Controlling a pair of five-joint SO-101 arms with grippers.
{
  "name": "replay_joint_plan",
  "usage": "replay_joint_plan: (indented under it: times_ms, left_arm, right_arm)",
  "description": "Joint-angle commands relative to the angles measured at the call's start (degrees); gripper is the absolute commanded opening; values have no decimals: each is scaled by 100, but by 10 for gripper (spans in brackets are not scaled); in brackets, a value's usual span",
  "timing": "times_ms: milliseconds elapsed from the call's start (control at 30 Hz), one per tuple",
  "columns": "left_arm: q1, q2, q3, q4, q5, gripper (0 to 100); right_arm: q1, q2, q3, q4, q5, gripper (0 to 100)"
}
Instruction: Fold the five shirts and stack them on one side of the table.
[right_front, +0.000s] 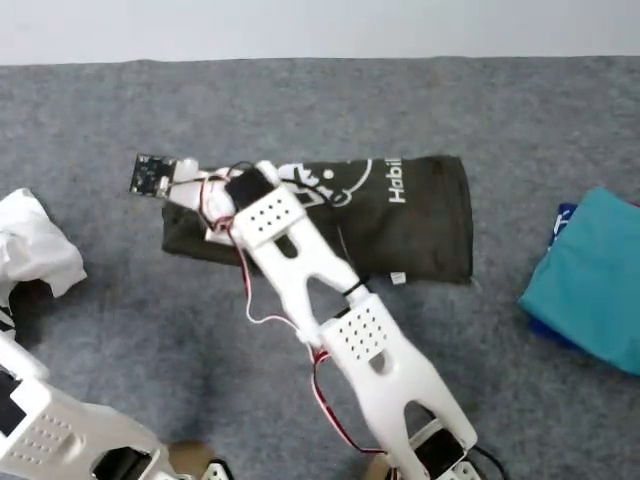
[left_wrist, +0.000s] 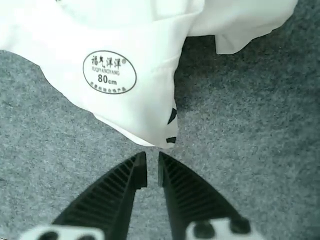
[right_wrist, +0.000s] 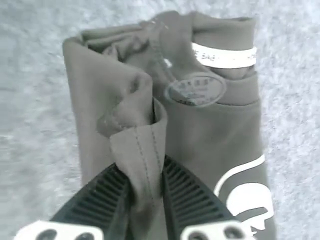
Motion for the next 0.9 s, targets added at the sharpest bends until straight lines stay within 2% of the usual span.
replay_joint_plan:
  times_ms: [0, 67, 233, 600, 767, 867]
  left_arm:
    - [18, -35, -13, -26, 18, 58]
    - [26, -35, -13, -26, 18, 58]
    - [26, -35, -13, -26, 18, 58]
    - [158, -44, 84, -26, 18, 55]
    - [440, -88, 356, -53, 18, 29]
    - [545, -88, 382, -62, 18, 29]
  right_arm:
    - [180, -31, -316, -426, 185, 15]
    - [207, 40, -316, -620, 193, 33]
    - [321, 215, -316, -778, 176, 193]
    - [954, 523, -334, -1226, 185, 180]
    - [1182, 171, -334, -1165, 176, 180]
    - [1156, -277, -334, -927, 167, 138]
